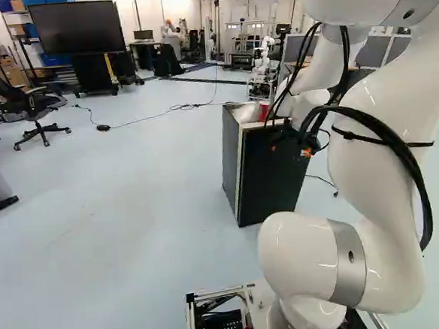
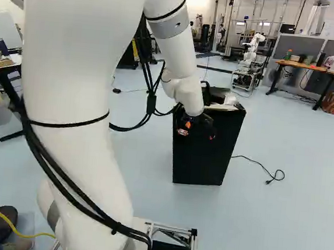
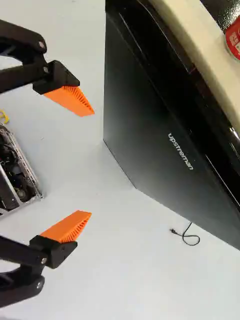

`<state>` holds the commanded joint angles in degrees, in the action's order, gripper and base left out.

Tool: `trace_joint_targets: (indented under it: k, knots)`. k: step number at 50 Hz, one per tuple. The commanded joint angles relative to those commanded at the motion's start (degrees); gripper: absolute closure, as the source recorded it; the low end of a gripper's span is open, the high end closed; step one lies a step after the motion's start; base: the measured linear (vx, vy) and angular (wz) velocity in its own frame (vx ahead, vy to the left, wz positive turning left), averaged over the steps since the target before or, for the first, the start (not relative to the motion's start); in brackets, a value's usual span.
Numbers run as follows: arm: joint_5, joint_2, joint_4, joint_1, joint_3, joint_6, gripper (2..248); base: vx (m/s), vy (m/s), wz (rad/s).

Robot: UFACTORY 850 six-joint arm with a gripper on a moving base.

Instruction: Grab a drink from the fridge

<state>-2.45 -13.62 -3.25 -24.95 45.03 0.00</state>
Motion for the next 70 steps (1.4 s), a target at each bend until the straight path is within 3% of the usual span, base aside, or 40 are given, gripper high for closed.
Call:
trace_joint_targets:
  k: [25, 51, 70]
  knots:
    - [6.05, -3.18, 0.00, 3.88, -0.65, 0.00, 3, 0.000, 0.000, 0.000]
    - [13.42, -8.14, 0.00, 4.14, 1.04, 0.00, 3, 0.000, 0.000, 0.000]
    - [18.64, -8.62, 0.00, 4.14, 1.22, 0.00, 3, 0.000, 0.000, 0.000]
